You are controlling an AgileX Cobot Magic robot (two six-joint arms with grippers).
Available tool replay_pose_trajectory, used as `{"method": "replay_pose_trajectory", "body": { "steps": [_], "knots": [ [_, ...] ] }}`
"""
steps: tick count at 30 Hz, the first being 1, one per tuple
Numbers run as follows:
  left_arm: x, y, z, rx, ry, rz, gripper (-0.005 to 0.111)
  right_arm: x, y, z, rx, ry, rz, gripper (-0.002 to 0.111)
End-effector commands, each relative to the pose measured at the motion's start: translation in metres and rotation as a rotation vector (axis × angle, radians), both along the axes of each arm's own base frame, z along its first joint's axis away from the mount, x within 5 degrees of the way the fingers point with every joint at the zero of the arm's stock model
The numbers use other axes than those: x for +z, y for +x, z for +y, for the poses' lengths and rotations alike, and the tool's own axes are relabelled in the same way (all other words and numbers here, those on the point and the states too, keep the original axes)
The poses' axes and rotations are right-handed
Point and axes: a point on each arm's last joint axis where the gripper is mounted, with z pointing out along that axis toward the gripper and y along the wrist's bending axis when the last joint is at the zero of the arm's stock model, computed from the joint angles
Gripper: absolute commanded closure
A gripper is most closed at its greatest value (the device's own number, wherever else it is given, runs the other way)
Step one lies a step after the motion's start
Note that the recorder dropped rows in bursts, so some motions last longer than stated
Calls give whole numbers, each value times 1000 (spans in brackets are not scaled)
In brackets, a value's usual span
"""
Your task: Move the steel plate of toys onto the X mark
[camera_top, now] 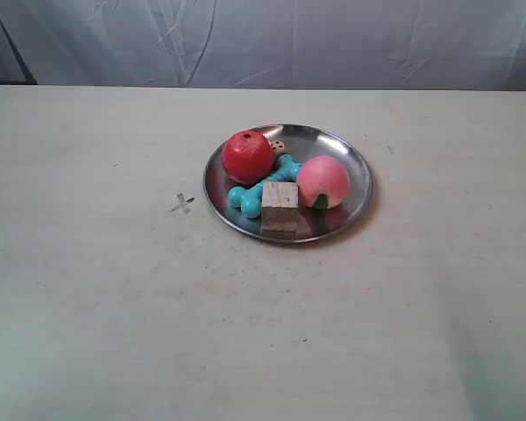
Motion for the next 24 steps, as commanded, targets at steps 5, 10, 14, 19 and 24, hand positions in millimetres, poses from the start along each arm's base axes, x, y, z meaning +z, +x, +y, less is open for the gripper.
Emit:
{"method": "replay_pose_trajectory", "body": {
  "steps": [5, 10, 14, 19, 24],
  "knots": [
    [0, 0, 0, 3, -8, -9, 107, 0, -1, 0, -5, -2, -14, 109],
    [0, 0, 0, 3, -8, -9, 107, 1, -1, 0, -5, -2, -17, 109],
    [0, 0, 0, 3, -8, -9, 107, 5, -1, -1, -12, -4, -59, 109],
    [0, 0, 0, 3, -8, -9, 107, 14, -3, -4, 1, 370, -181, 109],
    [0, 0, 1, 9, 66, -6, 107, 11, -2, -3, 32, 708, -167, 109]
  ]
}}
